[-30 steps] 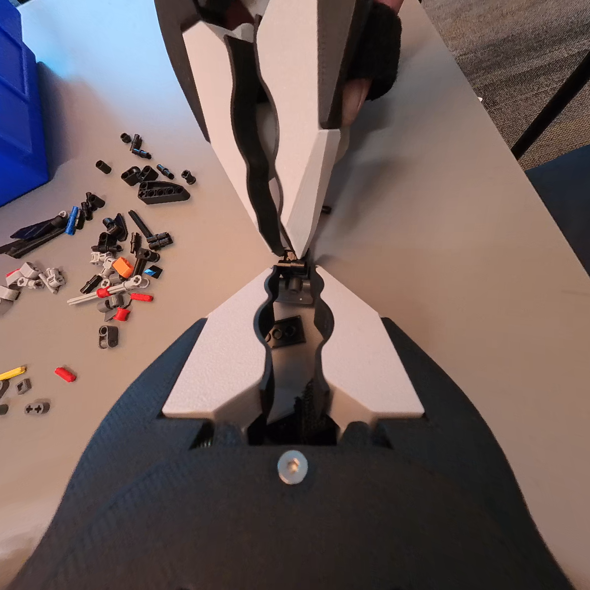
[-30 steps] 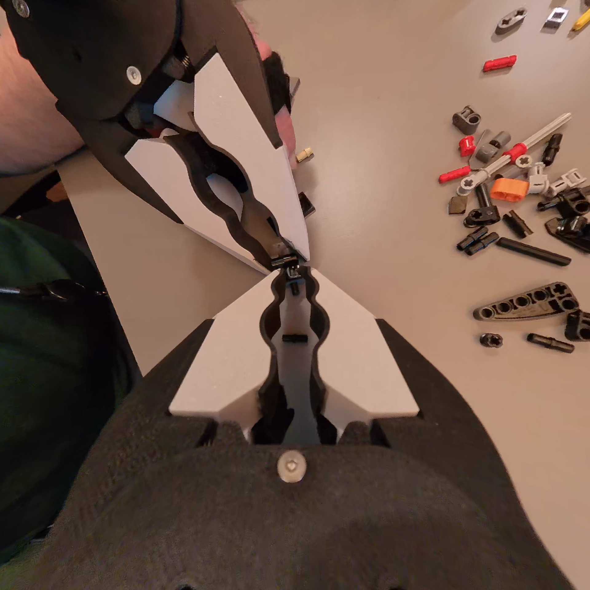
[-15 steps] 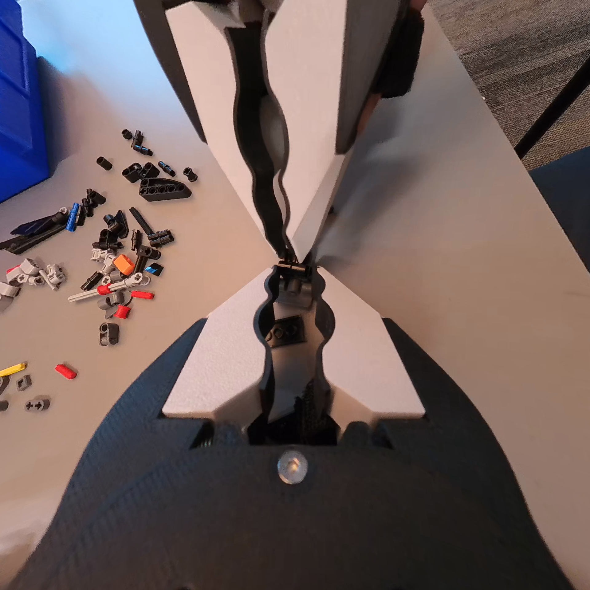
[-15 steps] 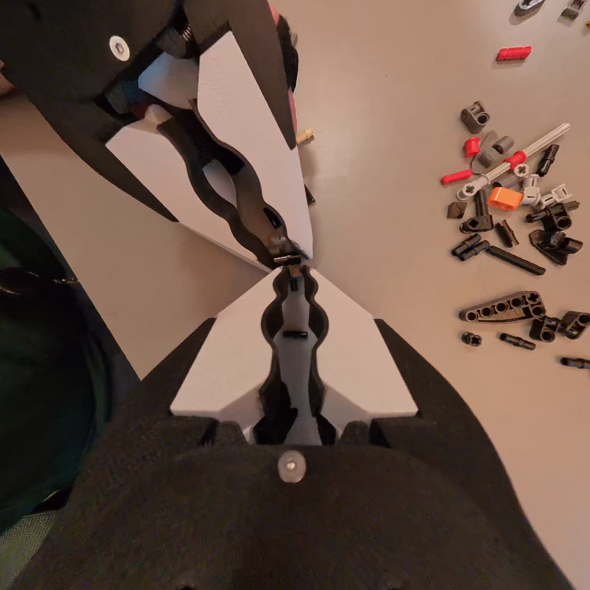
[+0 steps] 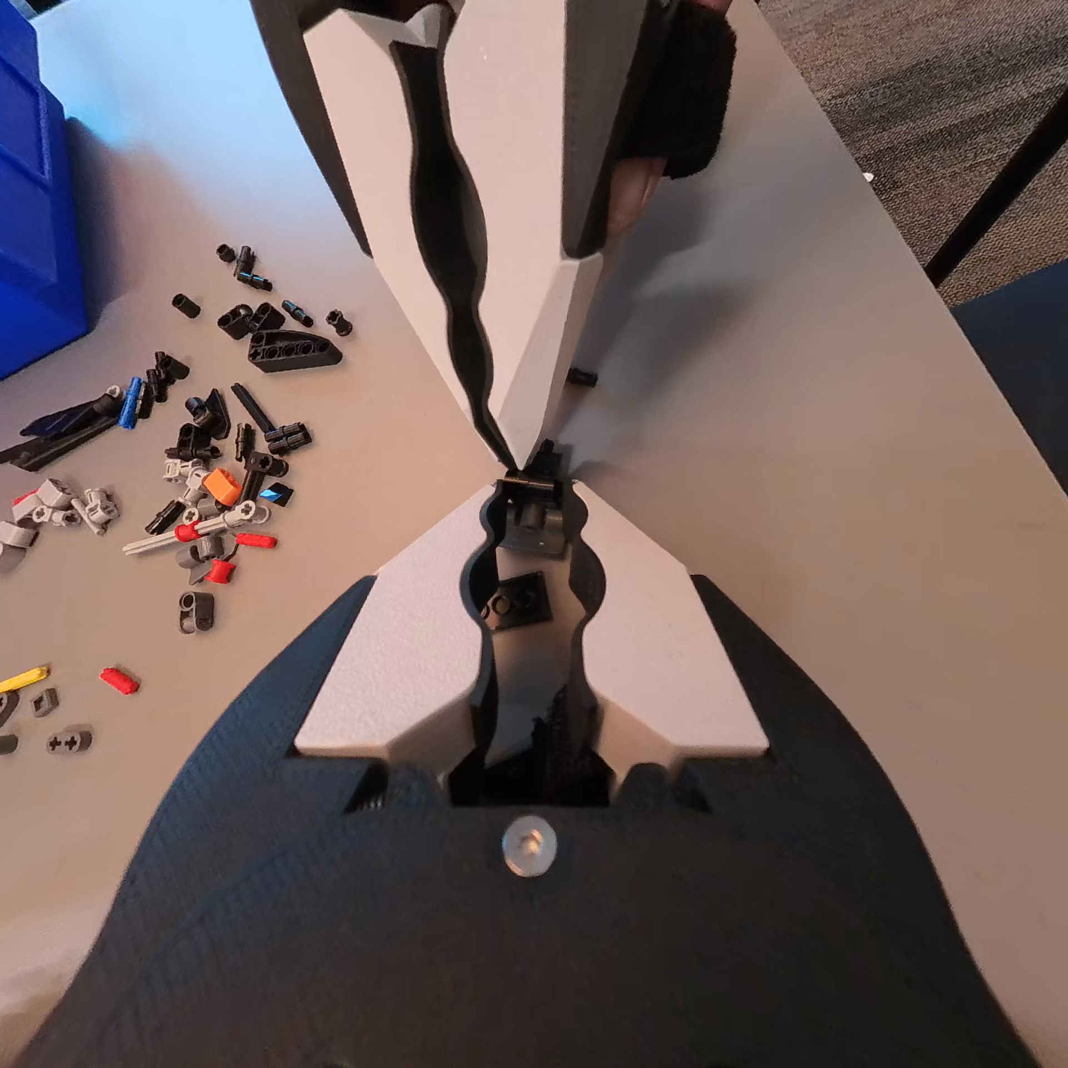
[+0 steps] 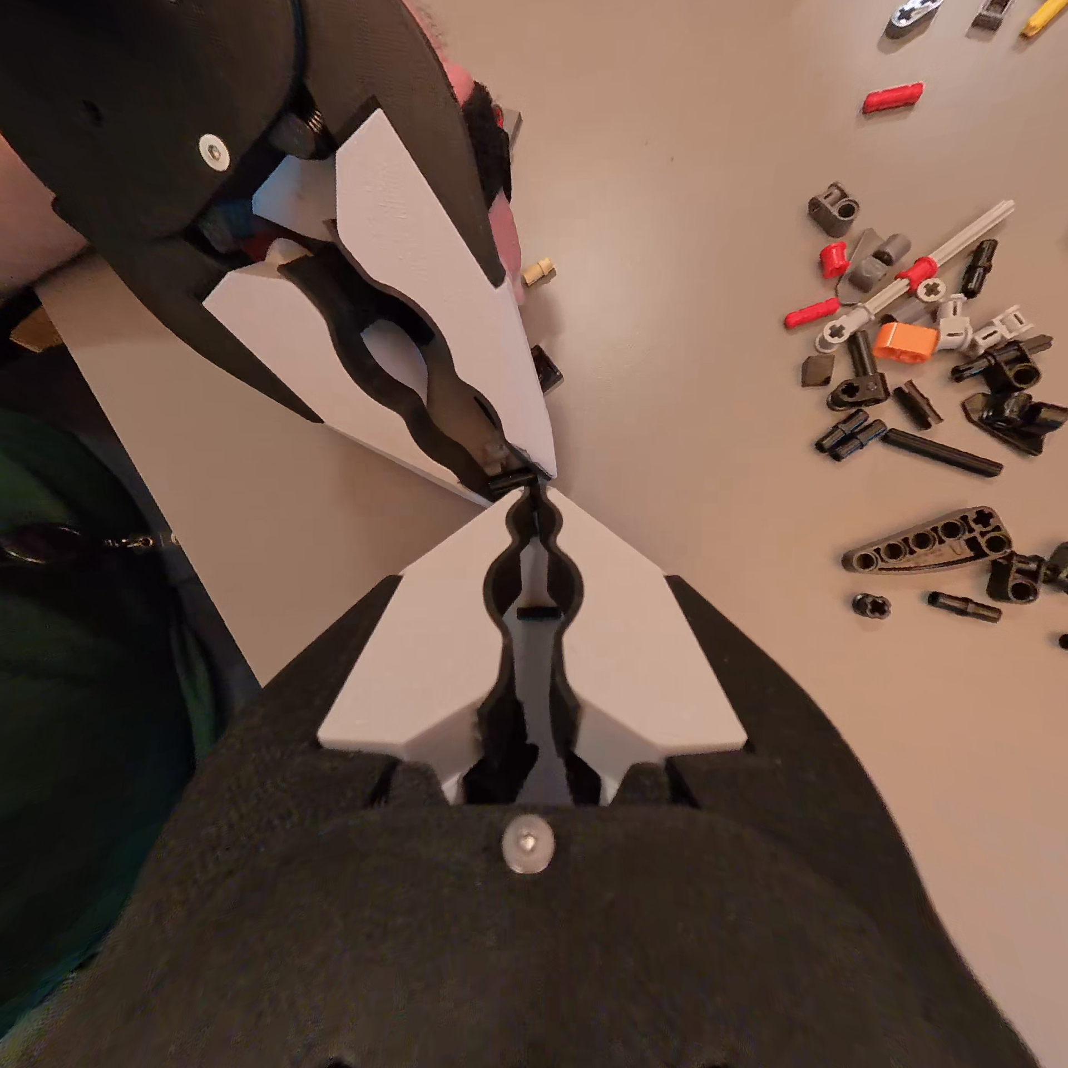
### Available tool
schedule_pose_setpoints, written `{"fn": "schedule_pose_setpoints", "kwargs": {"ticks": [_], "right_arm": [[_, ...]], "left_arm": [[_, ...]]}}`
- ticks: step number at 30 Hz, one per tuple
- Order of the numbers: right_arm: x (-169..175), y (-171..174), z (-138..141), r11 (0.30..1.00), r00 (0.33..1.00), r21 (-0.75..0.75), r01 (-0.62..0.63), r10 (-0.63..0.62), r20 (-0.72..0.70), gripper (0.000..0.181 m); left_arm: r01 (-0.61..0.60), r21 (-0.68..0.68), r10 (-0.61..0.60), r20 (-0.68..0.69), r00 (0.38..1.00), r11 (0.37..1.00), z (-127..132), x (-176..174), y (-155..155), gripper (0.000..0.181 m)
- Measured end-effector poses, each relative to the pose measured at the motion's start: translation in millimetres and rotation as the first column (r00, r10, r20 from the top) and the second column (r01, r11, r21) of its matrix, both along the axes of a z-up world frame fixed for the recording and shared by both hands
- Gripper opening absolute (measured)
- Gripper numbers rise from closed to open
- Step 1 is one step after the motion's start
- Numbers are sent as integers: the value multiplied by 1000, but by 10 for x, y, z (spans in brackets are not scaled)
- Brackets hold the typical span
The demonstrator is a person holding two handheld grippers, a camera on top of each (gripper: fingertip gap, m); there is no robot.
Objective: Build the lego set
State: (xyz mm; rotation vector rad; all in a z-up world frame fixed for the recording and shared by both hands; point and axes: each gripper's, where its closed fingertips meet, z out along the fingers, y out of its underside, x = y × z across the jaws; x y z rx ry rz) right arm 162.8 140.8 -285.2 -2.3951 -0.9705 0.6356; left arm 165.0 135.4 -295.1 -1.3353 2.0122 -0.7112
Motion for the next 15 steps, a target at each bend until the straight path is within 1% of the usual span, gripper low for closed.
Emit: {"fn": "schedule_pose_setpoints", "kwargs": {"ticks": [3, 10, 13, 15], "right_arm": [[6, 1, -12, 1000, 999, 1, -20, 19, 42, 0], [12, -13, -30, 997, 978, 3, -82, 80, 193, 0], [6, -11, -21, 999, 992, -4, -49, 49, 118, 0], [25, -23, -6, 999, 995, 3, -35, 34, 98, 0]], "left_arm": [[-1, -3, 1, -2, 1000, 1000, -3, 0, 2, 17], [1, -7, -1, -6, 1000, 1000, -4, -3, -2, 16], [5, 0, -5, -3, 1000, 1000, -5, -3, -8, 16], [8, 8, -8, -2, 1000, 1000, -5, 8, -26, 17]]}}
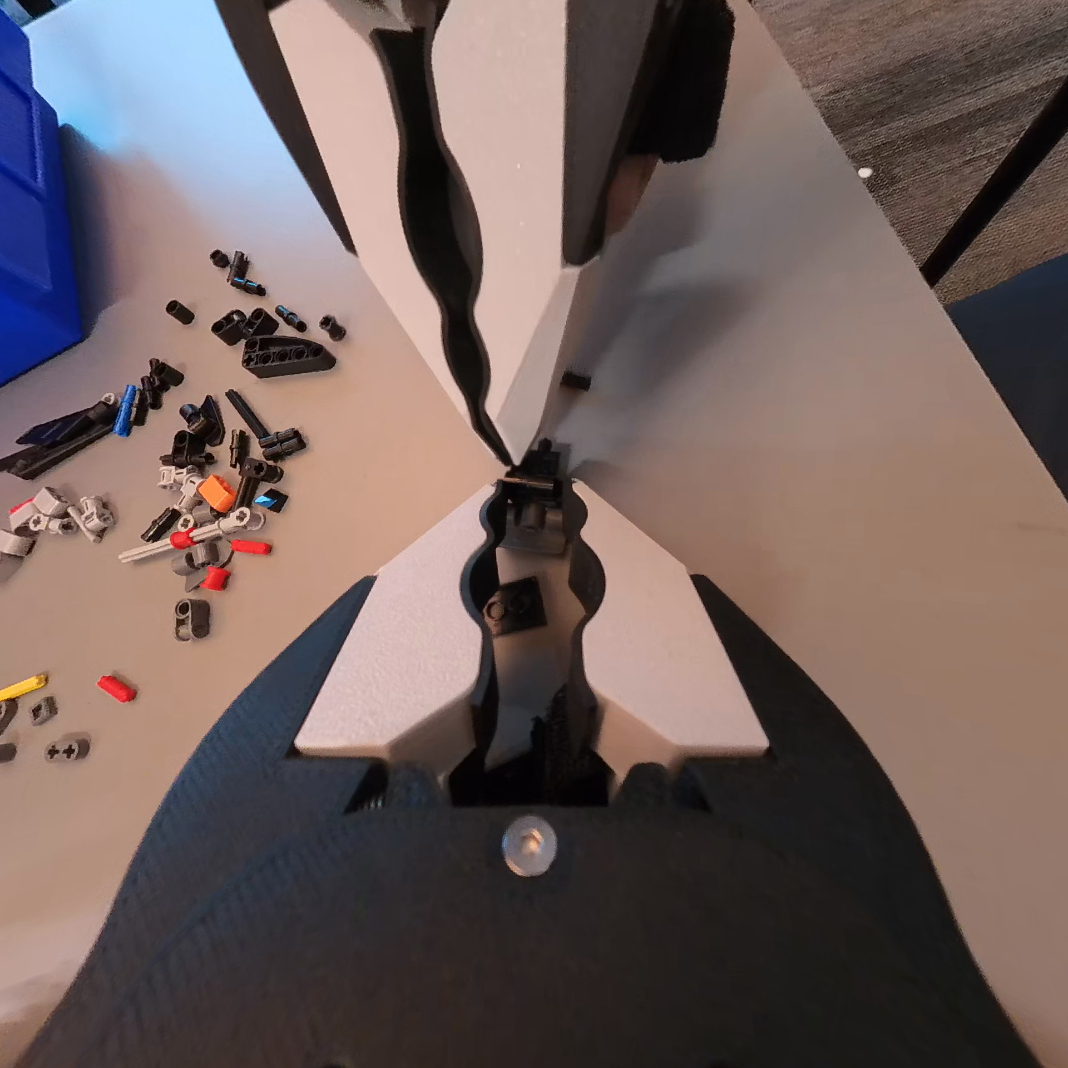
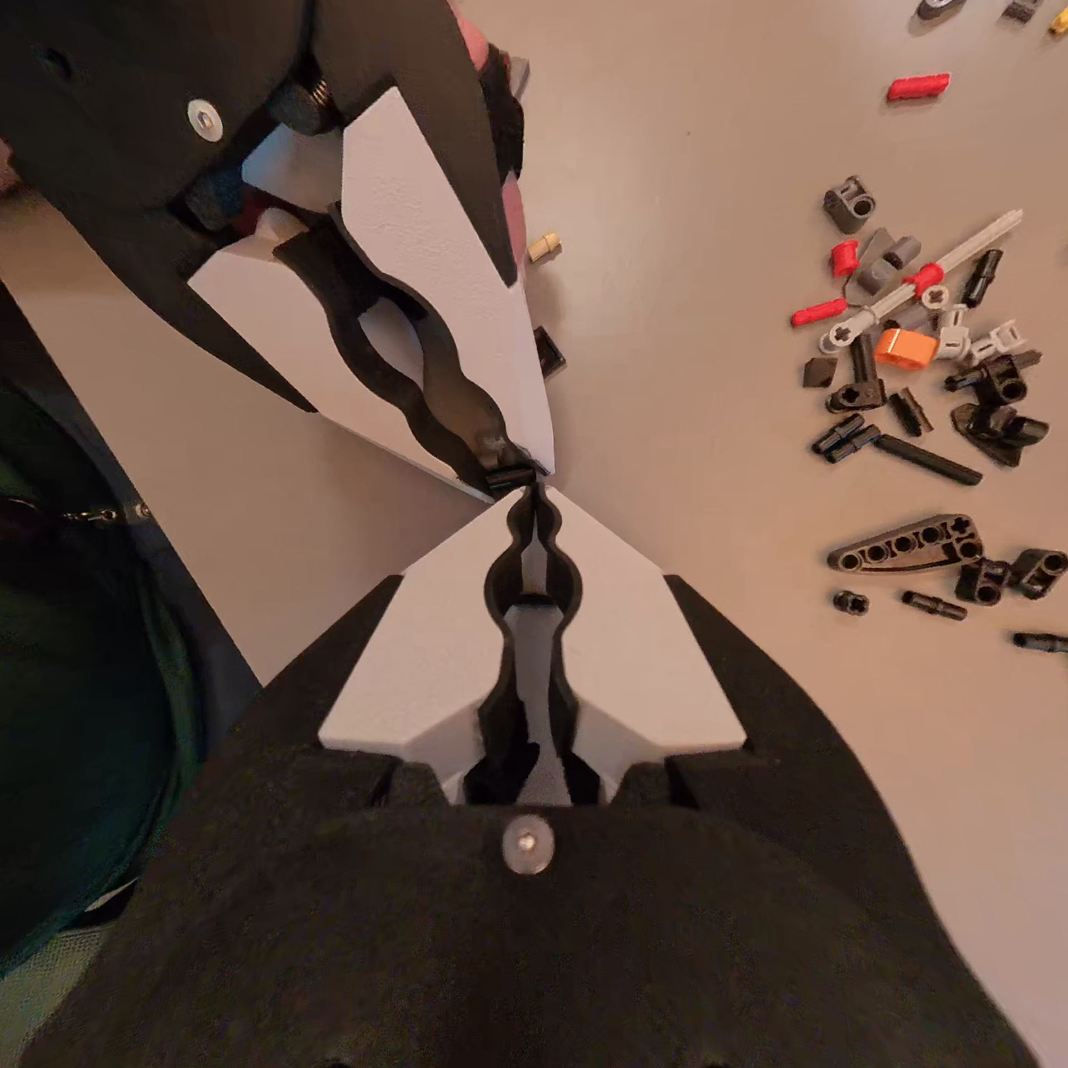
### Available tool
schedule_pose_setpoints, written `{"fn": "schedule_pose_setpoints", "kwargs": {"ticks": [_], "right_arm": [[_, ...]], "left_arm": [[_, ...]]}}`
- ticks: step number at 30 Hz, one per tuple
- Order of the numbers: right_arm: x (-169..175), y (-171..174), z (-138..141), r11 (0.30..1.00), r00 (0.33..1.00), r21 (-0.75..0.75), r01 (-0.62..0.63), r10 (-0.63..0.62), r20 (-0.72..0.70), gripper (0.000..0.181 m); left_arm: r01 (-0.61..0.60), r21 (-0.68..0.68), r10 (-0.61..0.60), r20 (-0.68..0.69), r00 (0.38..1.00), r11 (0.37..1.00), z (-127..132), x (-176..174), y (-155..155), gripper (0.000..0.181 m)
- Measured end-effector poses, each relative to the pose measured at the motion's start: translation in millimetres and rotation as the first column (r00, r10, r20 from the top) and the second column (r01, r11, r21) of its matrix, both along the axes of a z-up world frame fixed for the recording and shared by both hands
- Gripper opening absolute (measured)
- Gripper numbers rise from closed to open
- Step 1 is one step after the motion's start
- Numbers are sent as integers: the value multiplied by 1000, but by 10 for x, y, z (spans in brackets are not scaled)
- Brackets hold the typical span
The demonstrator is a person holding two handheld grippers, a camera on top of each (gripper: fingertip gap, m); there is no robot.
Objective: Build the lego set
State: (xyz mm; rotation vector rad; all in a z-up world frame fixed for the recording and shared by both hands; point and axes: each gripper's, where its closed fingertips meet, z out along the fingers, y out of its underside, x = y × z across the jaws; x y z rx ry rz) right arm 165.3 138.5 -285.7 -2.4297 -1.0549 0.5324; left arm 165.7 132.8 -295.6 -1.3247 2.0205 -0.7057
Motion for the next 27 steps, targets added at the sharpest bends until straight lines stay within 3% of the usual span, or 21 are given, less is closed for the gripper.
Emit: {"fn": "schedule_pose_setpoints", "kwargs": {"ticks": [10, 14, 20, 27], "right_arm": [[6, 10, 60, 999, 1000, 40, -20, 21, -11, 0], [46, 0, 11, 999, 1000, 48, -25, 26, -8, 27], [-5, -61, -19, 998, 999, 42, -42, 43, -13, 15], [3, -12, -6, 996, 997, 54, 70, -67, -46, 12]], "left_arm": [[2, -11, -2, -1, 1000, 1000, 2, 5, -4, 17], [4, -10, -4, -1, 1000, 1000, 3, 10, 0, 17], [5, 12, -5, 4, 1000, 1000, 5, 17, 15, 17], [-15, 37, 15, 4, 1000, 999, 5, 21, 60, 18]]}}
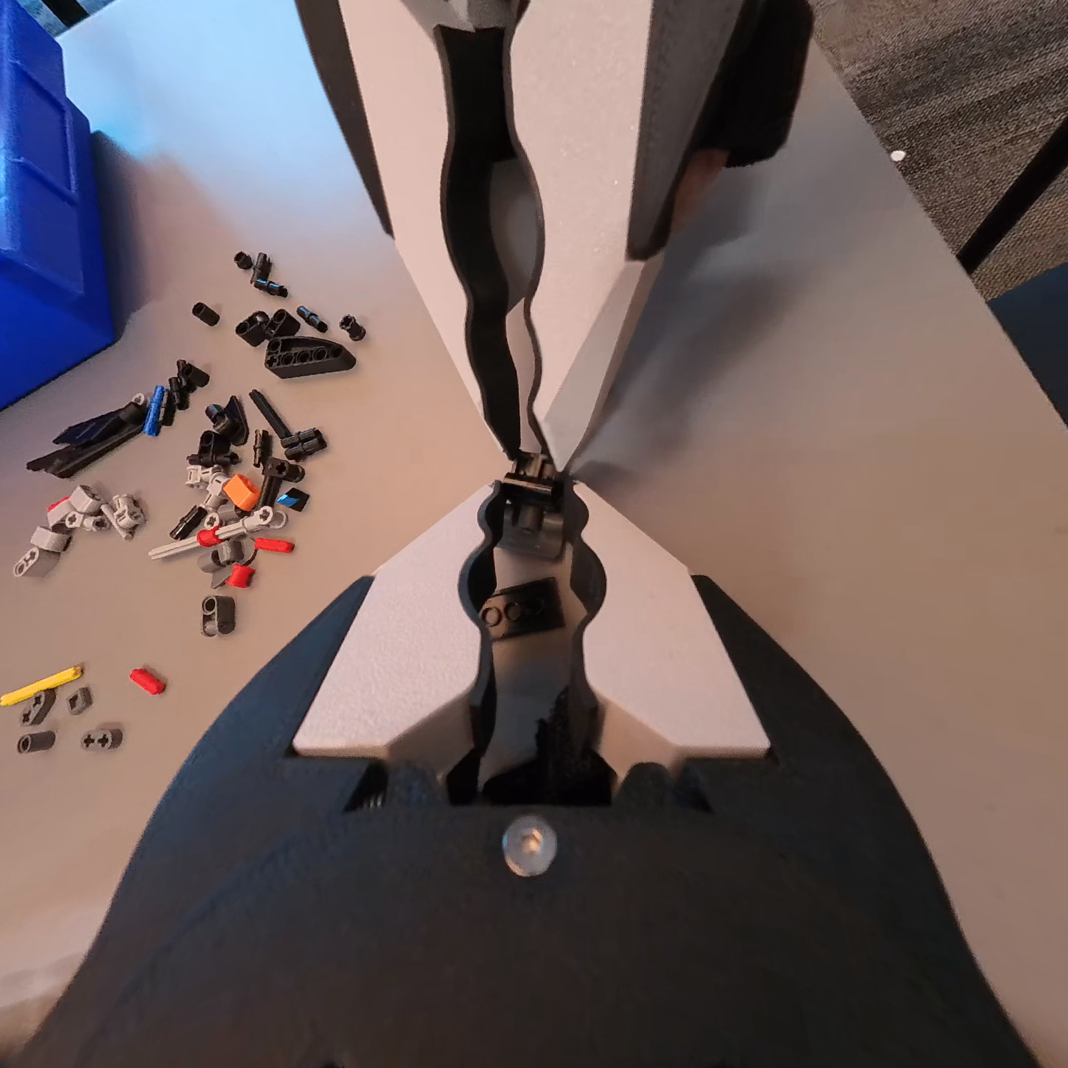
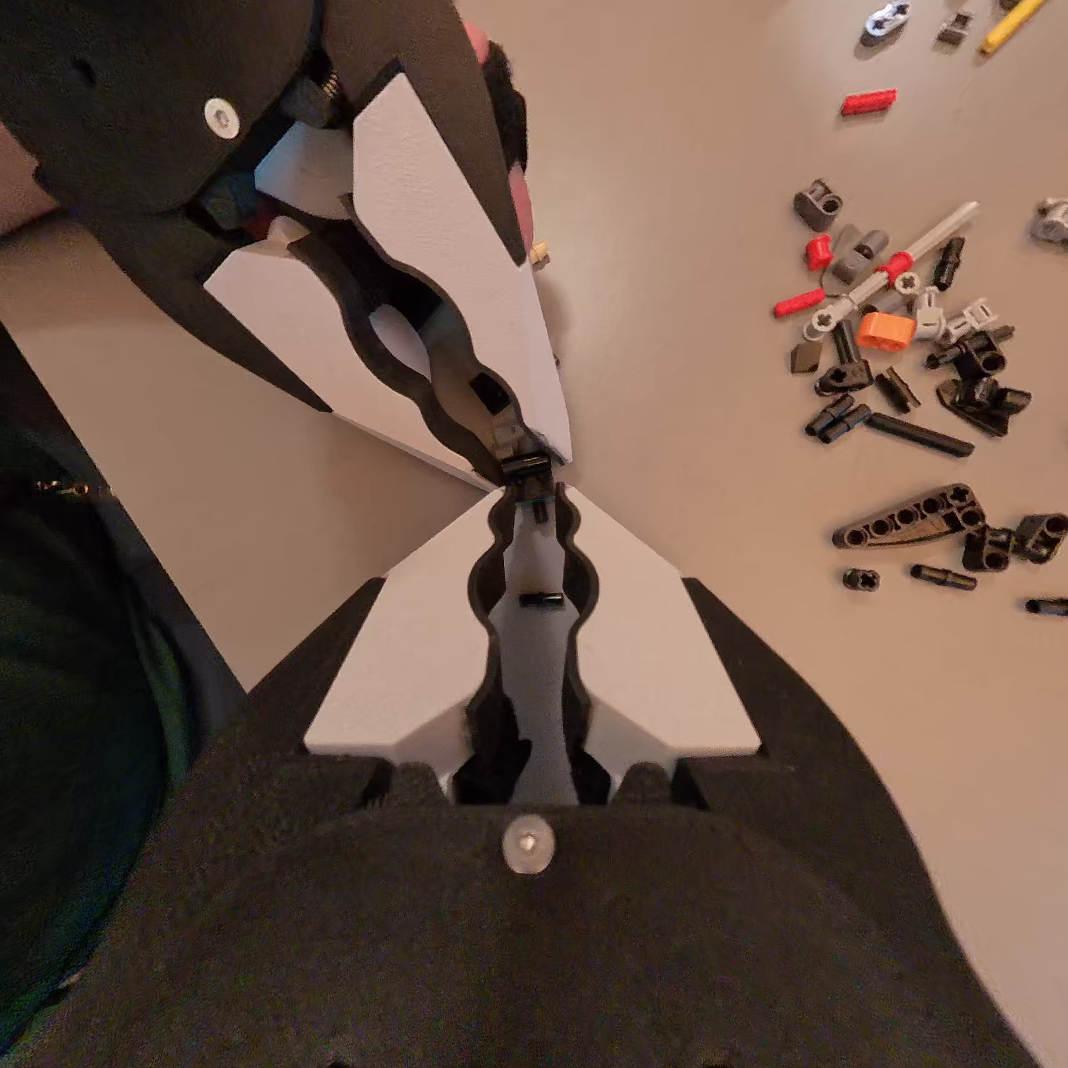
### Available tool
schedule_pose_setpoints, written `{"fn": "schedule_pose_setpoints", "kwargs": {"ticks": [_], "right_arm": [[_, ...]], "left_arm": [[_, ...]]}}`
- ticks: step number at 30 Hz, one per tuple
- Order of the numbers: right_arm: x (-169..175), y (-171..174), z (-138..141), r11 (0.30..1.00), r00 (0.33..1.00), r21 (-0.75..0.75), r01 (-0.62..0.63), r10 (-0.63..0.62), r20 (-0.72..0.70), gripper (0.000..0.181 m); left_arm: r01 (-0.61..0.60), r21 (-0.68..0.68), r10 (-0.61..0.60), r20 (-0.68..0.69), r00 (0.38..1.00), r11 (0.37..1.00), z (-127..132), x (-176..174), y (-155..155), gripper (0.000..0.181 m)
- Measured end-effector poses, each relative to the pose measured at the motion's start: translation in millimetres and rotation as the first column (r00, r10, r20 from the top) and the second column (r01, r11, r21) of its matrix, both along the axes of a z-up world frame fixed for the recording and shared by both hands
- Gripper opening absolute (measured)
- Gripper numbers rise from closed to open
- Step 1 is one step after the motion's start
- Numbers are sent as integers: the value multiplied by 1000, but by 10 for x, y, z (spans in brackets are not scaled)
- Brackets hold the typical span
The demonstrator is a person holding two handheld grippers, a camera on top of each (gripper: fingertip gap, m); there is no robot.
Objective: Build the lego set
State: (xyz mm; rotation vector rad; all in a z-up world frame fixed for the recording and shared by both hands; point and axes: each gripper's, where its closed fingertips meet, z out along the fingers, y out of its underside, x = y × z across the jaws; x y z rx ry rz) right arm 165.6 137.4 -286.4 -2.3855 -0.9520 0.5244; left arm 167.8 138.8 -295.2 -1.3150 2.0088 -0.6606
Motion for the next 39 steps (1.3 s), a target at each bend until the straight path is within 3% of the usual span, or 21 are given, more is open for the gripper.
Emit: {"fn": "schedule_pose_setpoints", "kwargs": {"ticks": [7, 16, 23, 33, 34, 36, 39], "right_arm": [[-84, -69, -106, 996, 996, -17, 82, -81, 28, 7], [25, -43, 11, 993, 993, 24, 119, -118, -20, 29], [-2, 32, -92, 995, 997, 58, 82, -83, 12, 44], [-120, 28, -83, 997, 1000, 77, 18, -20, 20, 39], [-119, 42, -81, 996, 999, 83, 23, -25, 23, 42], [-125, 93, -94, 995, 999, 95, 33, -35, 29, 63], [-180, 132, -118, 993, 999, 114, 4, -9, 37, 59]], "left_arm": [[-38, 23, 38, -7, 999, 999, -4, -33, 98, 18], [-63, 34, 63, -15, 998, 997, 5, -95, 188, 19], [-68, 20, 69, -15, 998, 997, 0, -115, 211, 21], [-67, 18, 68, -11, 998, 998, -1, -109, 209, 21], [-69, 21, 69, -10, 998, 997, 0, -108, 213, 21], [-69, 16, 69, -10, 998, 997, 0, -110, 212, 21], [-68, 10, 68, -9, 998, 998, -1, -114, 210, 21]]}}
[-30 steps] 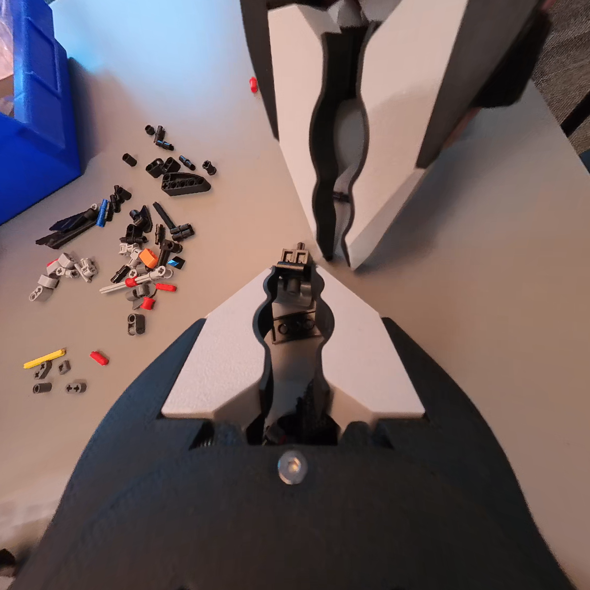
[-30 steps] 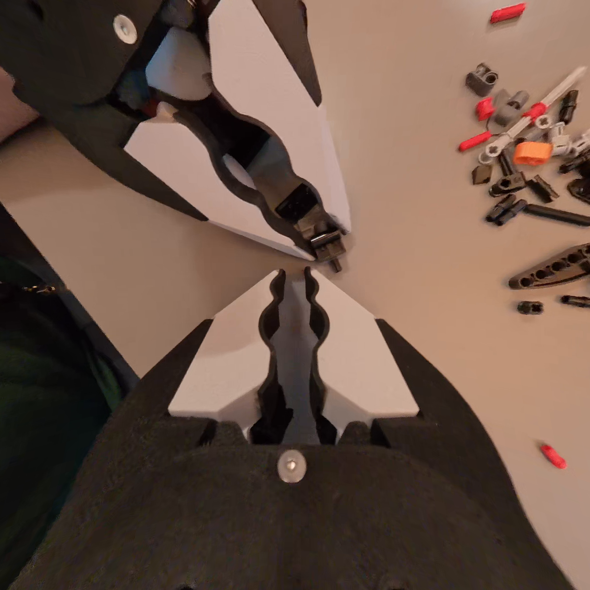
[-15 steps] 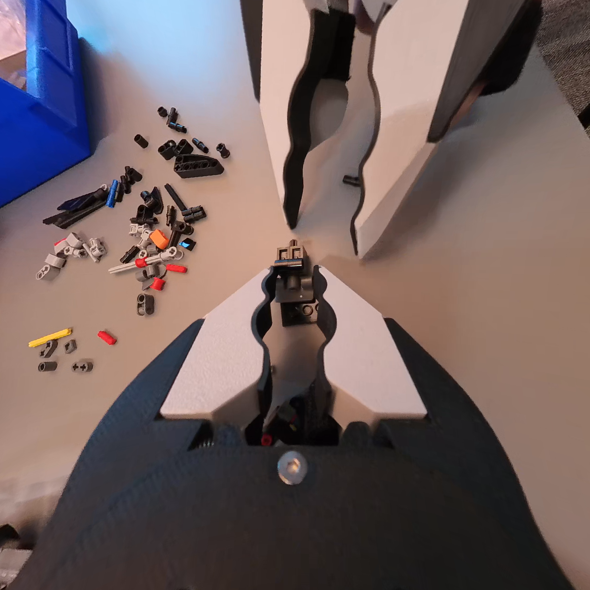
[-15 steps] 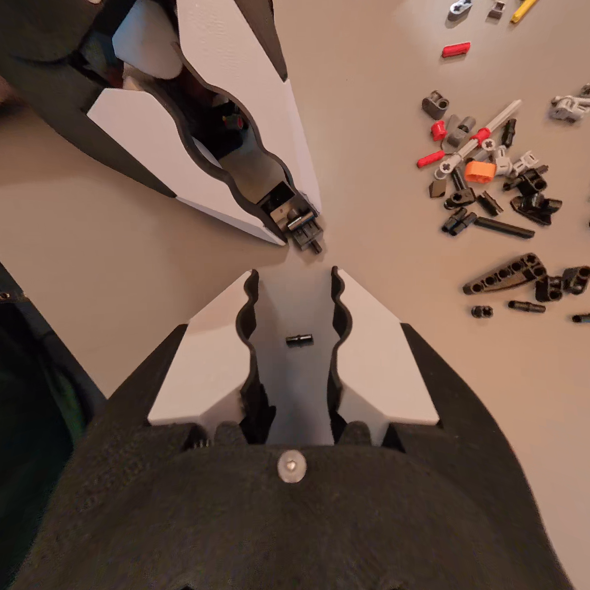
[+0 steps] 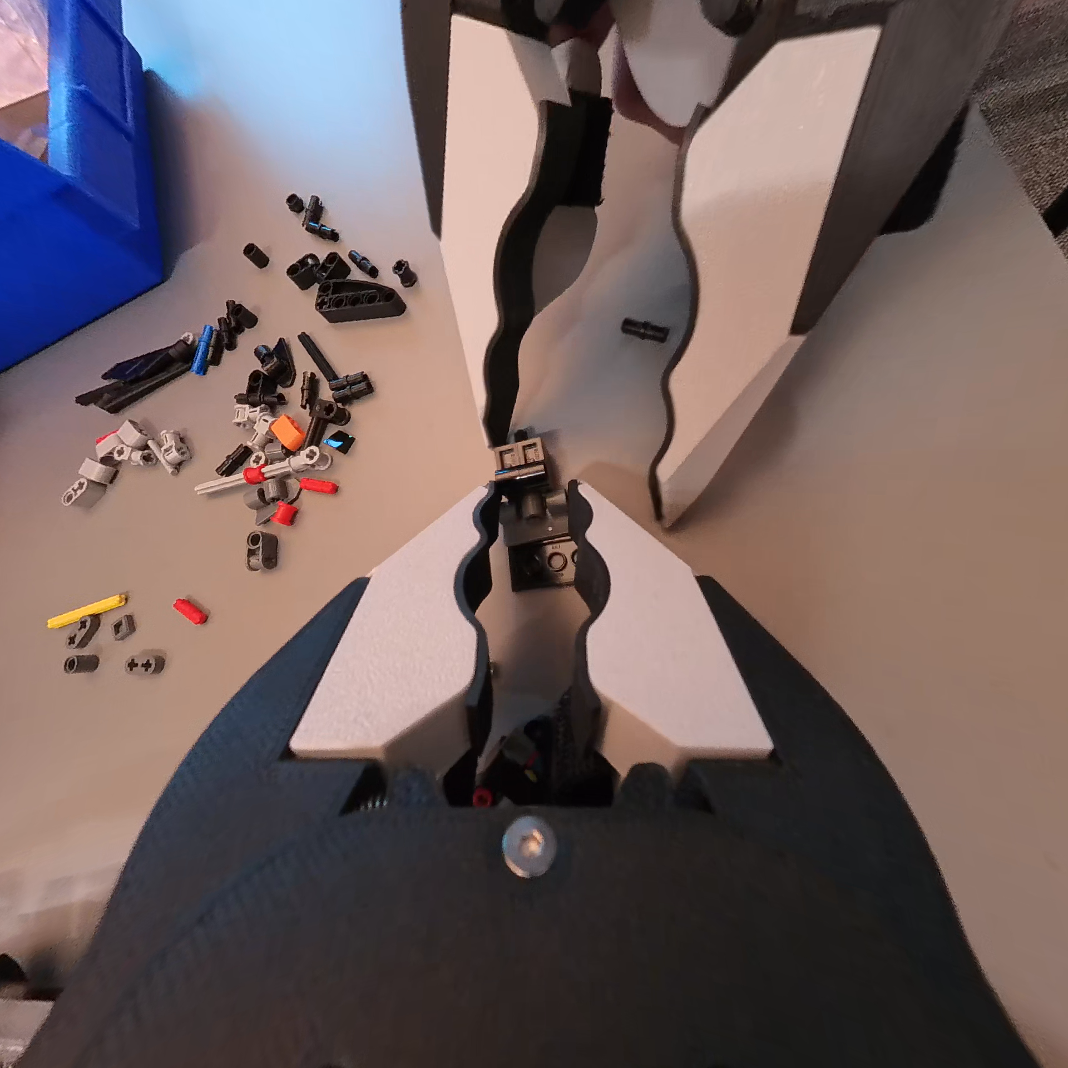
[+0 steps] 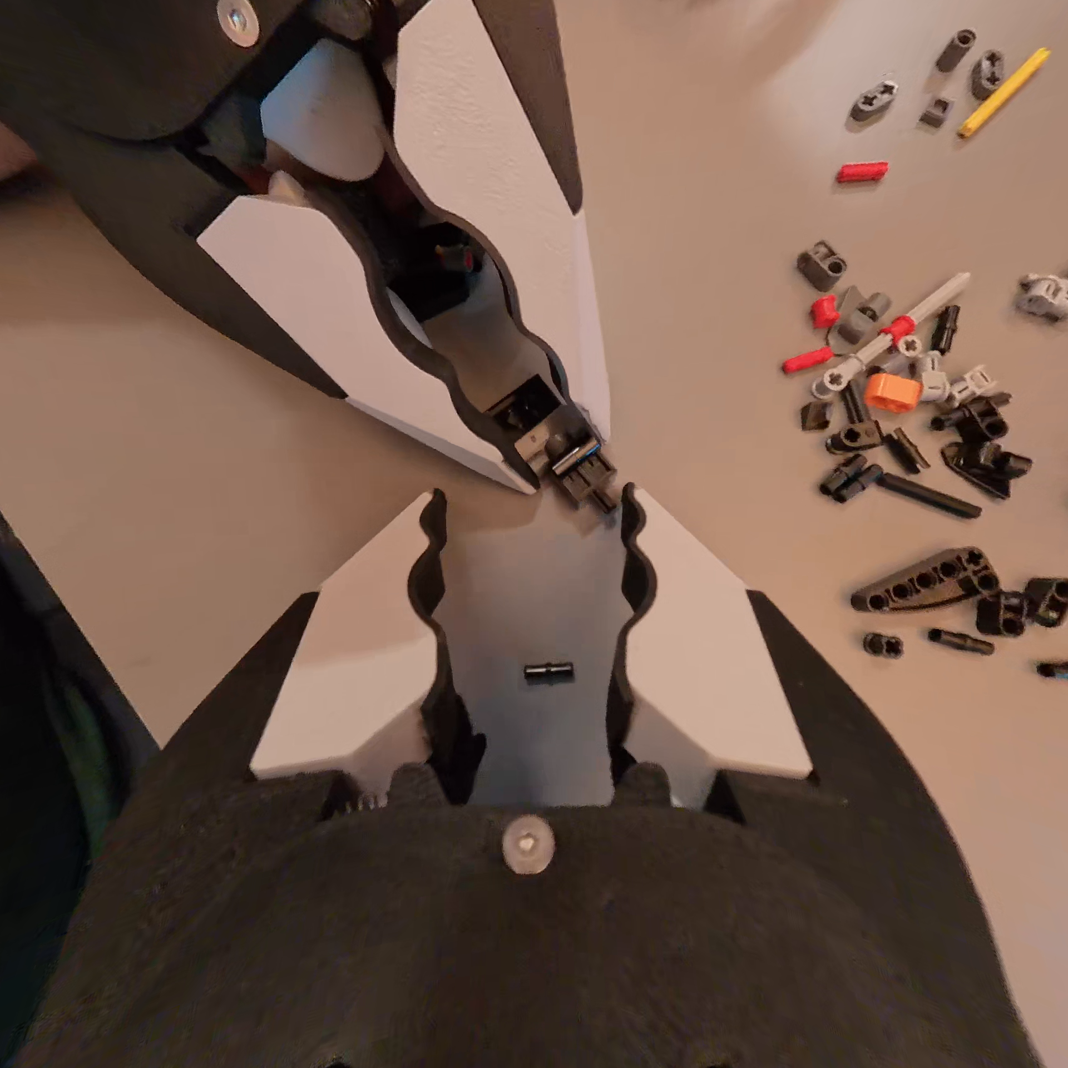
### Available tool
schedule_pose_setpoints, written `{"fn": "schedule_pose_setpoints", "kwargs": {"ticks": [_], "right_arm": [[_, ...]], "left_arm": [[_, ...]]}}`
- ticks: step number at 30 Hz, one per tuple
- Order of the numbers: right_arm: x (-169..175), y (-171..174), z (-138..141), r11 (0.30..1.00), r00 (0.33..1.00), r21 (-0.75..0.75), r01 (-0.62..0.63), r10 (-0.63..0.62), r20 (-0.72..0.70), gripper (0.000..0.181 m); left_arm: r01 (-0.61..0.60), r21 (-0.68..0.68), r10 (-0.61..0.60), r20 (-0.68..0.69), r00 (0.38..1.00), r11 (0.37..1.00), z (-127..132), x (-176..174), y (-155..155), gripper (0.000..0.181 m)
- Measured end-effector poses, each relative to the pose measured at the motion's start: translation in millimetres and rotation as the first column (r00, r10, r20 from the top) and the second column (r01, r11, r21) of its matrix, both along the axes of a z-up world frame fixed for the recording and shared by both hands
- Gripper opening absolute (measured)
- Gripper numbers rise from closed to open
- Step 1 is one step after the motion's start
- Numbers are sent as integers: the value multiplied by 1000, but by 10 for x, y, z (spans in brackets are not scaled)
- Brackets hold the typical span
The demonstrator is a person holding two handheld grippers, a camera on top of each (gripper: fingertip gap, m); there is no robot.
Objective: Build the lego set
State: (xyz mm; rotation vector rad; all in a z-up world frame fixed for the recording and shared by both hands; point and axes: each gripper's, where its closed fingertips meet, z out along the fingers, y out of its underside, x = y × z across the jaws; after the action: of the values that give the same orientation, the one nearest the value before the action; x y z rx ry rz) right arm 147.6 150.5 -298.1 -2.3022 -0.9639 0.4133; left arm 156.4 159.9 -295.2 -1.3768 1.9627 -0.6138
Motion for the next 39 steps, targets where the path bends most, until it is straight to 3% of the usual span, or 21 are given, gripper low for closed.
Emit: {"fn": "schedule_pose_setpoints", "kwargs": {"ticks": [4, 11, 24, 30, 34, 39], "right_arm": [[39, 39, 2, 1000, 1000, 4, 1, -1, 23, 40], [26, -67, -1, 1000, 999, -19, -2, 3, 53, 36], [62, -166, 16, 998, 999, -44, 45, -45, 2, 40], [-29, -80, 28, 1000, 1000, -7, 4, -4, -9, 44], [-78, -11, 11, 1000, 999, 6, -10, 10, -31, 36], [-71, 47, 9, 1000, 998, -6, -7, 7, -62, 10]], "left_arm": [[3, 3, -3, -3, 1000, 1000, 0, -6, -2, 21], [19, 3, -19, -6, 1000, 1000, -5, -9, -29, 18], [59, -3, -59, -34, 998, 998, -4, -96, -81, 20], [70, -8, -70, -31, 997, 998, -3, -121, -83, 19], [68, -18, -68, -28, 997, 998, 12, -148, -71, 22], [52, -30, -53, -32, 998, 998, 12, -201, -18, 23]]}}
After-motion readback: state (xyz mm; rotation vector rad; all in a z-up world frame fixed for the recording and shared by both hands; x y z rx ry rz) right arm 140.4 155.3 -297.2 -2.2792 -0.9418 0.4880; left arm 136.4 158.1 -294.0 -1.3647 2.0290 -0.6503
